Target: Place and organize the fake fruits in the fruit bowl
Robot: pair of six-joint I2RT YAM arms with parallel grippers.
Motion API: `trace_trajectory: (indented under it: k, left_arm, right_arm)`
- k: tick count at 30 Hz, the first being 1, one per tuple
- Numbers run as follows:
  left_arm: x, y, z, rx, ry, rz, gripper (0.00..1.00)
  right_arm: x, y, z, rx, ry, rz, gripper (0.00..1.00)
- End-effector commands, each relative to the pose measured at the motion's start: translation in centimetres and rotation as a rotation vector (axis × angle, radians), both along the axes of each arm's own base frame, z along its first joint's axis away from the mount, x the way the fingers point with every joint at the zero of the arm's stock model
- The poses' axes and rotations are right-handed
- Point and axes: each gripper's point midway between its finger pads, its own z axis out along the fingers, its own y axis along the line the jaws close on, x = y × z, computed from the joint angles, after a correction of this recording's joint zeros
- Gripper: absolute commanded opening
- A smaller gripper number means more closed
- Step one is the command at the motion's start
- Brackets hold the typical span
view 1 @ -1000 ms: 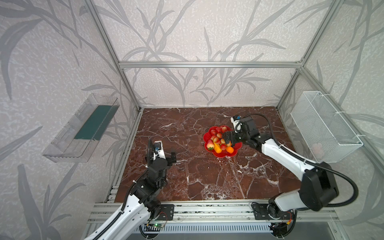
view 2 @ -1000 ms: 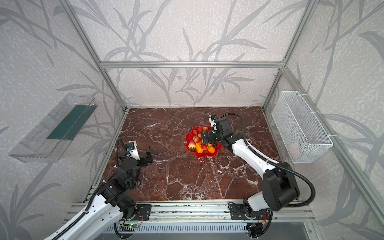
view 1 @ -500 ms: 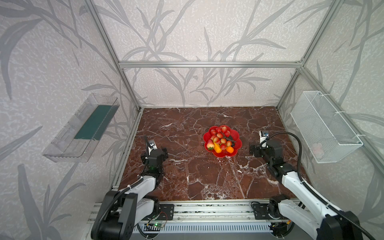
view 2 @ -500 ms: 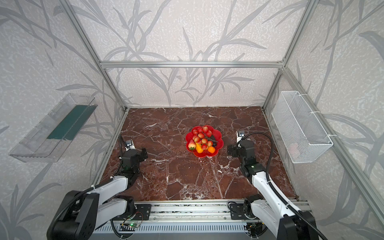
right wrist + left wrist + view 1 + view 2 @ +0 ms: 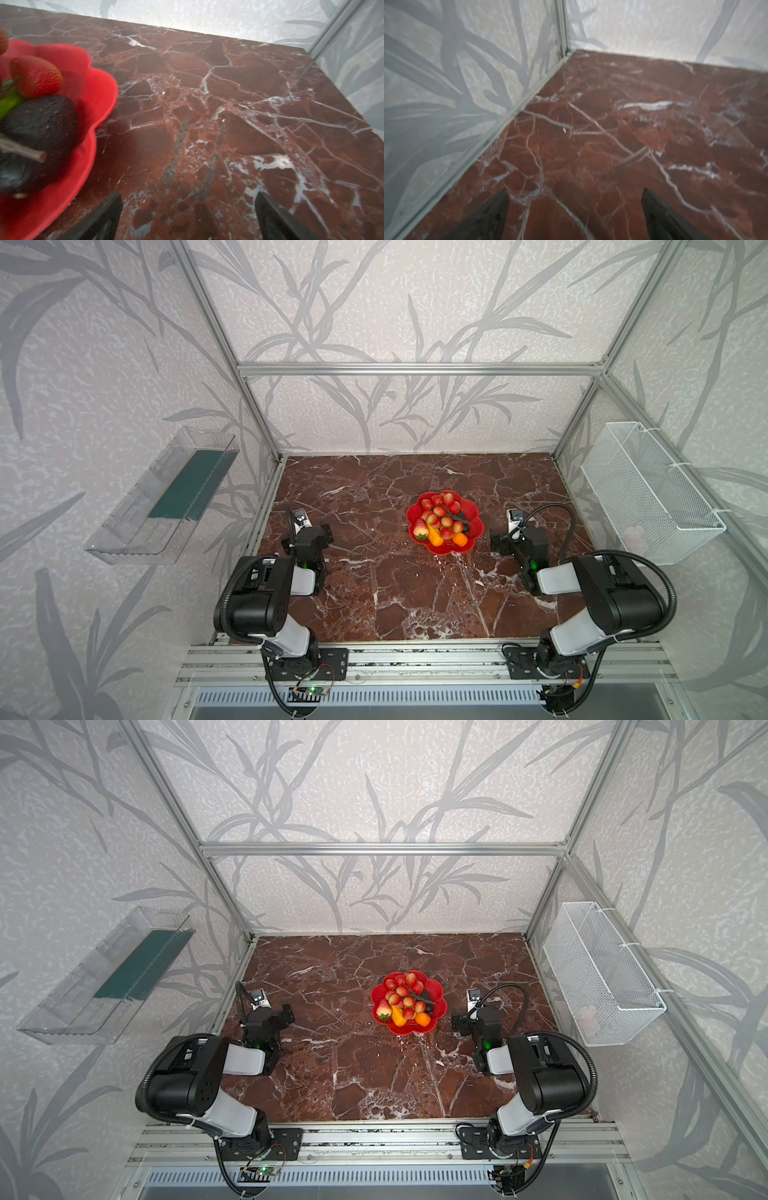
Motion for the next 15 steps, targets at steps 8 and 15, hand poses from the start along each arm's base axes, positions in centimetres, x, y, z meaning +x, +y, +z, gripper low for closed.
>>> trace_trajectory:
  k: [8, 15]
  left_arm:
    - [2.2, -1.1, 2.9, 0.025, -0.097, -0.074, 0.99]
    - [2.0, -0.2, 3.0, 0.019, -0.113, -0.024, 0.99]
  right_arm:
    - [2.0, 0.9, 3.6, 0.01, -0.142, 0.044, 0.99]
    - [2.0, 0.8, 3.6, 0.008, -0.139, 0.036, 0.99]
